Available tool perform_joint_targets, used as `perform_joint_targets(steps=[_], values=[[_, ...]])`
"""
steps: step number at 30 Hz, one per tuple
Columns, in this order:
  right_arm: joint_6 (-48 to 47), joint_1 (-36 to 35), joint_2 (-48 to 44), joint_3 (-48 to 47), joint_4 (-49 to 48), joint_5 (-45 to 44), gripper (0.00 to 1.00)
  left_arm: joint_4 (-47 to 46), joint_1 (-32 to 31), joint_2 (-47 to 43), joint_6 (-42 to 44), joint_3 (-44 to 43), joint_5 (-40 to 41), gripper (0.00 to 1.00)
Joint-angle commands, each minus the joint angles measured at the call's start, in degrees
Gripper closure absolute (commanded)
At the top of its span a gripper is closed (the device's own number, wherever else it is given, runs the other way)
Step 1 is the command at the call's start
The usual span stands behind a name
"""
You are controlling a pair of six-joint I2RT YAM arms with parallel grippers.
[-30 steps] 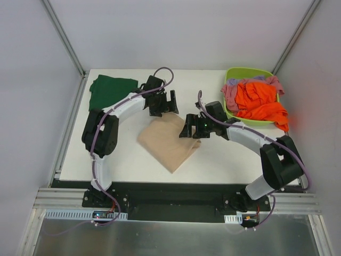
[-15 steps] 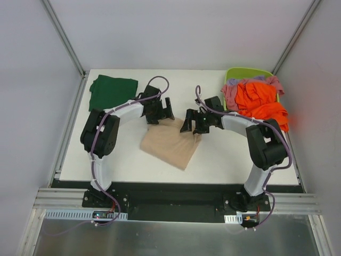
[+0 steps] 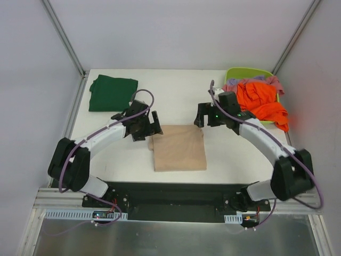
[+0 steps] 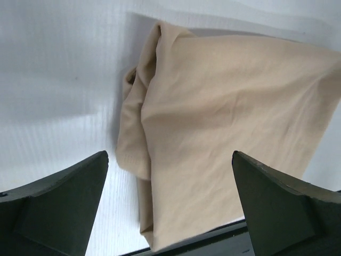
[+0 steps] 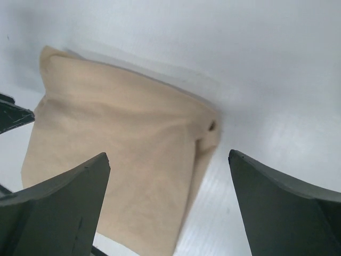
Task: Fold and stack the t-shirts
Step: Fold the long partially folded tshirt into a neat square, then put the neatly folded tshirt into the corner of the board with the left arm
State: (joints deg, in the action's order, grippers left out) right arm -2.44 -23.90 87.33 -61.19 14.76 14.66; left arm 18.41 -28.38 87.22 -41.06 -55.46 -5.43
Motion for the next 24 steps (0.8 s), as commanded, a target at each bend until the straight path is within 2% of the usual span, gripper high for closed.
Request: perform_joint_targets(steps=[1, 5, 11, 12, 19, 24], values=[[5.66, 0.43, -18.12, 8.17, 3.78, -16.99, 0.04, 1.89, 0.34, -8.2, -1.48, 4.39, 2.62, 0.01], [12.71, 0.52, -32.54, 20.89, 2.38, -20.19, 0.04, 0.75, -0.18, -9.0, -2.71, 7.55, -1.06, 0.01], [17.81, 0.61, -49.78, 34.28, -1.58, -16.94, 0.04, -2.16, -0.89, -3.74, -3.85, 8.44, -2.48, 0.01], [17.82, 0.52, -51.19, 35.42, -1.58, -17.55, 0.04, -2.33, -0.89, -2.77, -4.11, 8.44, -2.57, 0.08], [16.41, 0.61, -52.88, 36.49, 1.32, -17.91, 0.04, -3.47, -1.5, -1.0, -4.38, 7.39, -0.46, 0.12], [16.41, 0.52, -49.72, 36.58, 1.41, -17.65, 0.04, -4.09, -3.26, 1.54, -3.86, 4.49, -1.33, 0.28]])
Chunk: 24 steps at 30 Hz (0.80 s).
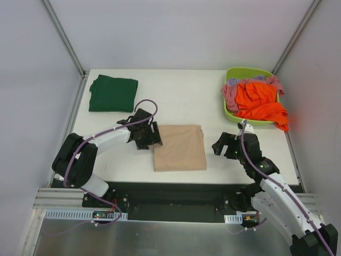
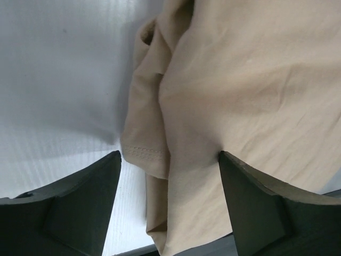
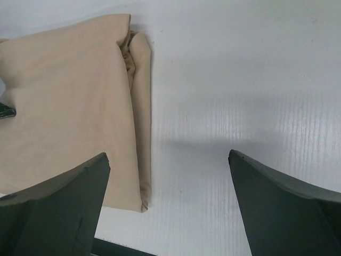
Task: Fold and stack the t-shirts
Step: Put the neatly folded tshirt into the corner of the board with the left arm
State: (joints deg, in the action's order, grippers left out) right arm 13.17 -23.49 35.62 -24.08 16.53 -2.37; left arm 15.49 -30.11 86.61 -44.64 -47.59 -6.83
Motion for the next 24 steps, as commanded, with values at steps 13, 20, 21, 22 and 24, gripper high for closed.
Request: perform_joint_targets(steps=[13, 20, 21, 22, 24], values=[[-0.07, 0.11, 3.67, -1.24, 0.43, -1.85, 0.04, -2.03, -2.32, 1.55, 1.48, -5.93, -7.05, 1.0], [-0.25, 0.28, 3.49, -1.41, 0.52, -2.02, 0.04, -7.74, -0.4, 3.73, 2.28, -2.51, -11.87, 1.0], [-0.25, 0.28, 3.58, -1.41, 0.52, -2.28, 0.04, -8.97, 0.13, 4.87, 2.02, -1.81, -13.02, 1.0], [-0.34, 0.2, 3.76, -1.5, 0.6, -2.29, 0.04, -9.76, 0.57, 6.1, 1.93, -1.28, -14.25, 1.0], [-0.6, 0.19, 4.2, -1.59, 0.87, -2.37, 0.04, -11.09, 1.19, 8.74, 2.36, -0.84, -15.49, 1.0]])
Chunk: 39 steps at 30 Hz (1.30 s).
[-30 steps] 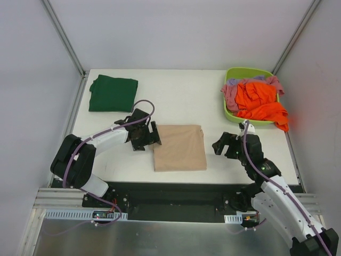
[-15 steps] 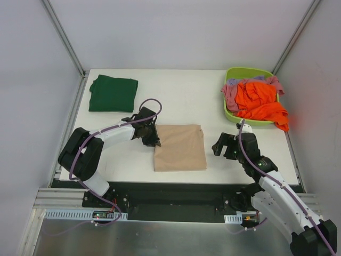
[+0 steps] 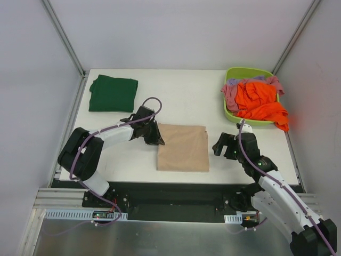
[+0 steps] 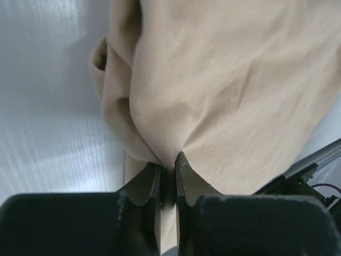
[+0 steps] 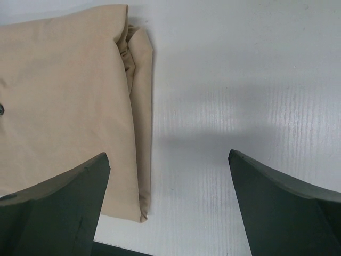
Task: Fold and stack the t-shirts
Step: Put the neatly folded tshirt into the corner of the board with the left arm
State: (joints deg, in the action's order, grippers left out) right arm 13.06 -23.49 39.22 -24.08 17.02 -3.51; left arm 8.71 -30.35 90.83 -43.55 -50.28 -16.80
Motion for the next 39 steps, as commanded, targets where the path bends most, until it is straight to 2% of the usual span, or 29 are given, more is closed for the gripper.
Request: perform_joint_targets(steps=[1, 4, 13, 17, 24, 26, 30, 32, 39], values=[[-0.49, 0.19, 0.77, -1.59, 0.47, -1.5, 0.04, -4.75, 1.61, 5.67, 1.62, 2.03, -6.05, 1.0], [-0.58, 0.2, 1.21, -1.68, 0.65, -1.76, 0.04, -4.93, 2.75, 8.57, 2.24, 2.29, -7.28, 0.98], [-0.23, 0.2, 0.42, -2.56, 2.32, -2.21, 0.04, -3.35, 3.19, 5.77, 4.96, 2.82, -7.64, 0.59], [0.04, 0.28, -1.42, -2.38, 2.93, -2.29, 0.04, -0.89, 3.19, 2.43, 6.46, 2.03, -6.67, 0.51], [-0.05, 0.2, -3.19, -2.56, 4.34, -2.29, 0.04, 1.48, 3.19, -1.79, 8.48, 0.98, -5.88, 0.3], [-0.14, 0.19, -3.28, -2.47, 4.34, -2.29, 0.04, 2.45, 3.19, -2.14, 8.83, 0.89, -4.65, 0.28], [-0.49, 0.28, -3.28, -2.38, 4.78, -1.85, 0.04, 4.29, 3.19, -0.66, 9.44, 0.36, -1.4, 0.11], [-0.67, 0.19, -3.28, -2.2, 4.87, -2.03, 0.04, 4.21, 3.19, 0.92, 9.8, -0.25, -2.18, 0.09], [-1.19, 0.19, -2.84, -1.5, 4.7, -2.81, 0.04, 4.04, 2.05, 8.3, 11.03, -3.41, -4.12, 0.21]])
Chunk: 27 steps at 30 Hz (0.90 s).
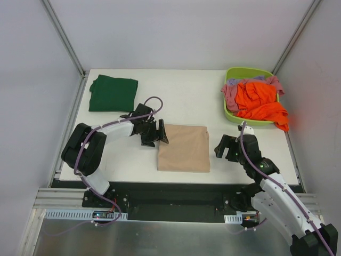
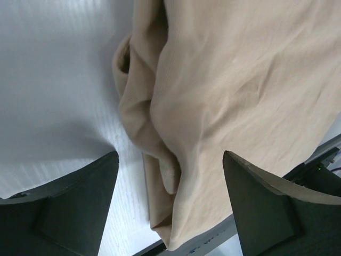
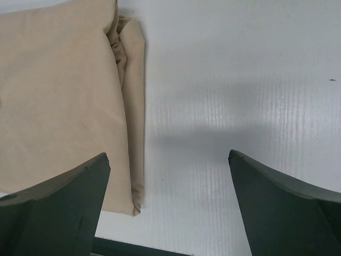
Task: Fold and stack the t-shirts
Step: Put the neatly folded tshirt into the corner of the board with the left arm
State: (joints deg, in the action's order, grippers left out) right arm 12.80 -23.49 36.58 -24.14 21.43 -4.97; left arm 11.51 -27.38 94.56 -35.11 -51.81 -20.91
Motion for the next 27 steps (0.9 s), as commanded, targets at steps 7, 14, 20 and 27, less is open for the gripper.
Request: perform_joint_targets(steps=[7, 14, 20, 27], values=[[-1.46, 0.19, -0.19, -1.17, 0.02, -2.41, 0.04, 3.59, -7.33, 8.97, 0.93, -3.64, 6.81, 0.41], [-1.72, 0.28, -0.37, -0.82, 0.01, -2.67, 0.04, 12.39, -11.38, 11.96, -2.94, -7.51, 19.93, 0.42], [-1.9, 0.19, -0.98, -0.12, -0.34, -3.02, 0.04, 14.33, -14.28, 15.73, -6.36, -9.62, 20.55, 0.5], [-2.69, 0.28, -1.33, 0.94, -0.69, -5.58, 0.04, 13.98, -14.9, 18.99, -10.33, -11.64, 20.55, 0.96]])
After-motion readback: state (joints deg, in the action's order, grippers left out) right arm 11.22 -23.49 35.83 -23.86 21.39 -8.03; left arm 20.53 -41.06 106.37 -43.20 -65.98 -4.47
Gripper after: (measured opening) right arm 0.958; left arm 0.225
